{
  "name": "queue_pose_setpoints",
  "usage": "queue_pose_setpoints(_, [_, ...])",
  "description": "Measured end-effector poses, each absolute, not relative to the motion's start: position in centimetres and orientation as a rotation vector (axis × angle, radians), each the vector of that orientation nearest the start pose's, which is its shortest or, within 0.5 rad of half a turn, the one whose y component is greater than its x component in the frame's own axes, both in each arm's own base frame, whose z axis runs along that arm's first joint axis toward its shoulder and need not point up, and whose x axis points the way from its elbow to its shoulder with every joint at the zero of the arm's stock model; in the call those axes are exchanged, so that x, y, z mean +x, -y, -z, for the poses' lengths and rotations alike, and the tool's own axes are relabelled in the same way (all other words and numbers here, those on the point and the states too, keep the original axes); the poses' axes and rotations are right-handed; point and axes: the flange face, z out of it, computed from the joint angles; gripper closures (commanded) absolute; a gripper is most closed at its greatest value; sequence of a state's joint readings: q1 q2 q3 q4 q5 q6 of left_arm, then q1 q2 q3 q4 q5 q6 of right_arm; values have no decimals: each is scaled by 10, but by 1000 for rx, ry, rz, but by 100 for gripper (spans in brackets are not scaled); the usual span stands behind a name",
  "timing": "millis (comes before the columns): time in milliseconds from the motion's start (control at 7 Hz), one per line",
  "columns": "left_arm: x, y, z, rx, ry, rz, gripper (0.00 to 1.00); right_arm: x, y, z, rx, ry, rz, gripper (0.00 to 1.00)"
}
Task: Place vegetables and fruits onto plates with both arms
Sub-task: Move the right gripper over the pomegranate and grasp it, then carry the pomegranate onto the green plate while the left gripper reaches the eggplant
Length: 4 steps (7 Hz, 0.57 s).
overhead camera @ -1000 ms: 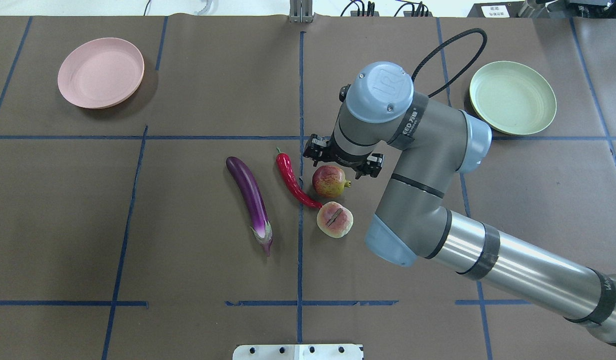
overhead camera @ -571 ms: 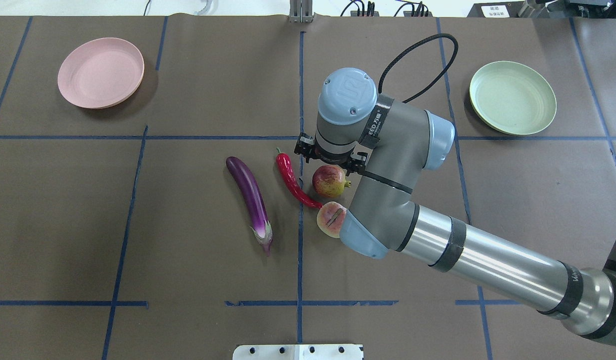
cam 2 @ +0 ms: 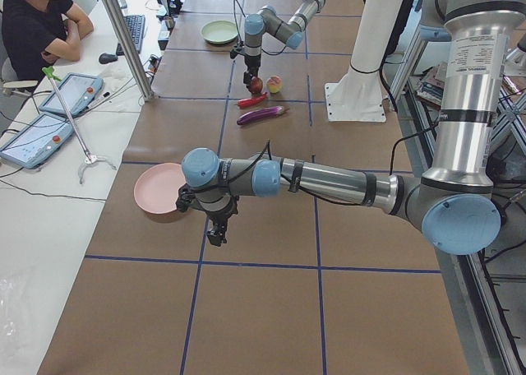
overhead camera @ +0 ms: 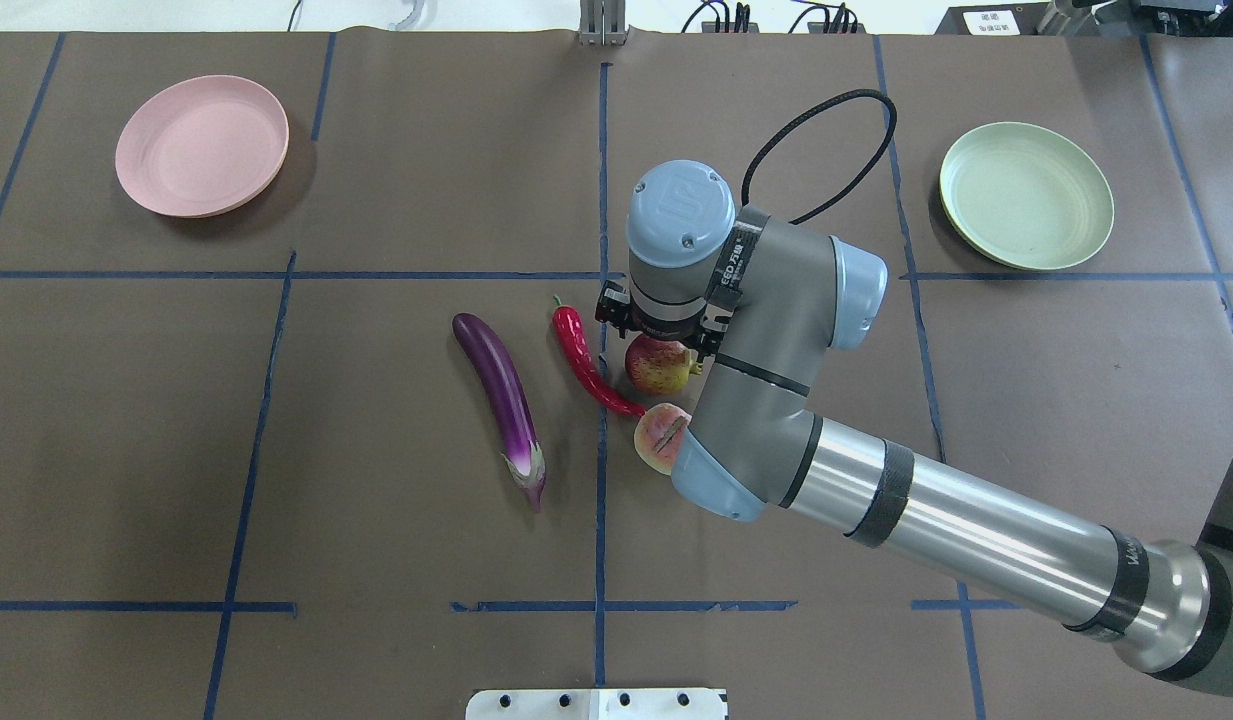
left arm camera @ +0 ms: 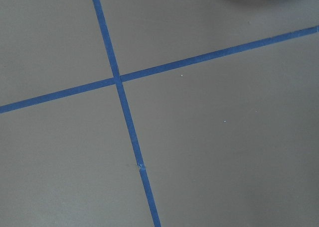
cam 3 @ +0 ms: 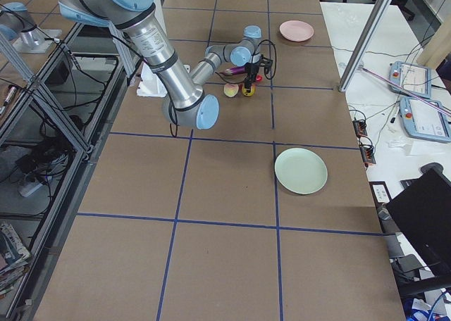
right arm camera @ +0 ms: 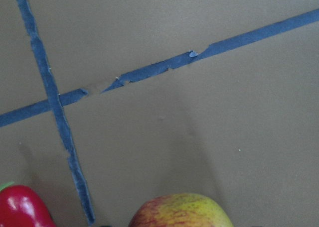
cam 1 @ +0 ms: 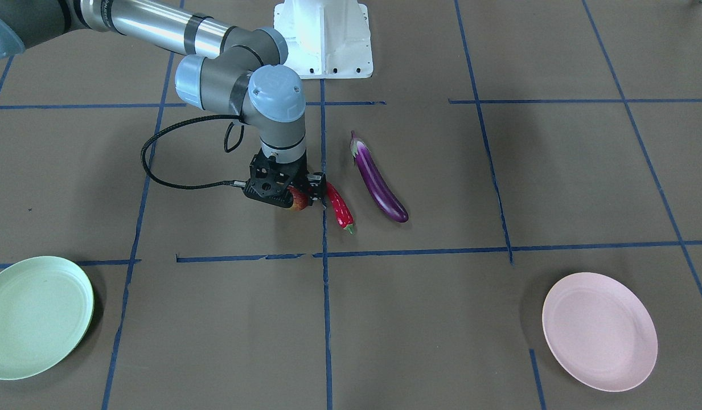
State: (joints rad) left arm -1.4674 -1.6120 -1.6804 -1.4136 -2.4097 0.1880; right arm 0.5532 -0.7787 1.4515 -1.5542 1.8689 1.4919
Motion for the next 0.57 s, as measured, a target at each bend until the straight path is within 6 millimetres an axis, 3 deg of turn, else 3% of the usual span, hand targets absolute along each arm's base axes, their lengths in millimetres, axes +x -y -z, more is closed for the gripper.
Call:
queue_pose_setpoints(286, [29, 512, -587, 13, -859, -254, 0, -579, 481, -227, -56, 745, -341, 100])
queue_pose_setpoints(571, [76, 516, -568, 15, -872, -222, 0, -551, 495, -226, -39, 766, -356, 100])
